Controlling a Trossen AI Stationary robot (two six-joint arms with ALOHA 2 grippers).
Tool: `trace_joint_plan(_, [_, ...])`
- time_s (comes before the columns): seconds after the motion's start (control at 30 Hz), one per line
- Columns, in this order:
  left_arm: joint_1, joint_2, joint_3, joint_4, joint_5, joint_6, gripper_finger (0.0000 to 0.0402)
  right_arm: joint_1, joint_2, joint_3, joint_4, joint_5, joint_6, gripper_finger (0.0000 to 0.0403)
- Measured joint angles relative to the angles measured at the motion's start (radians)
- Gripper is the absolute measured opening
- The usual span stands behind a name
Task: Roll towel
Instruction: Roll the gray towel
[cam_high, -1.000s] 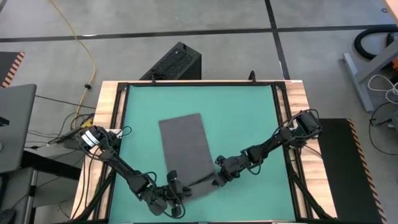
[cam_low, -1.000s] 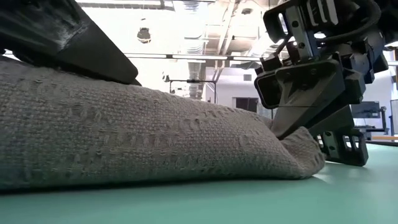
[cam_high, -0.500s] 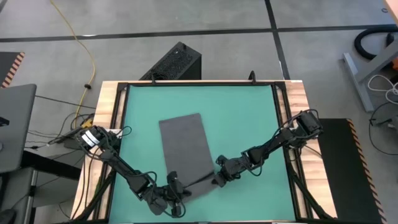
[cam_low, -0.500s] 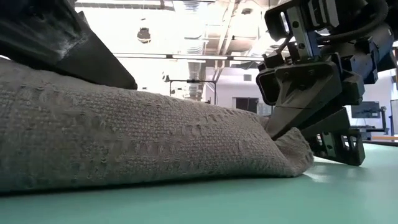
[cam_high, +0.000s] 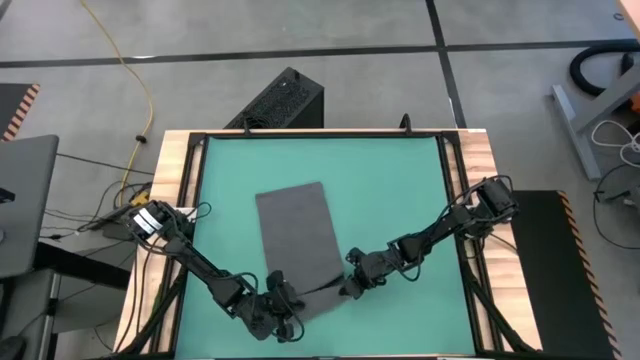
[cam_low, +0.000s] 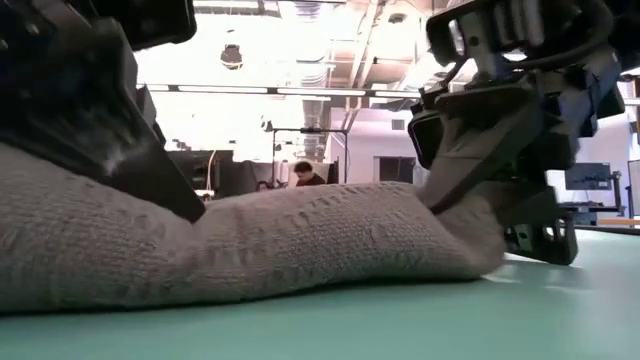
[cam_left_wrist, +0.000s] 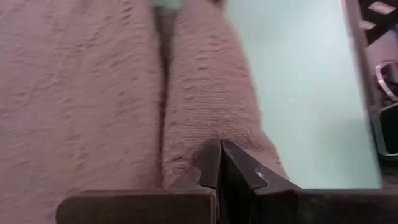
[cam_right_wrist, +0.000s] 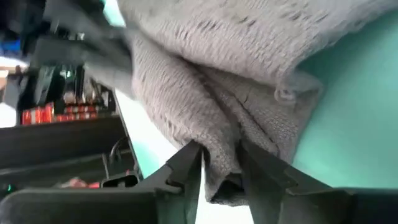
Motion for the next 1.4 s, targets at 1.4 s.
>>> trace_joint_plan(1.4, [0.142, 0.000, -0.006, -0.025, 0.245, 0.164, 0.0000, 0.281, -0.128, 0.073, -0.075, 0.526, -1.383, 0.0252])
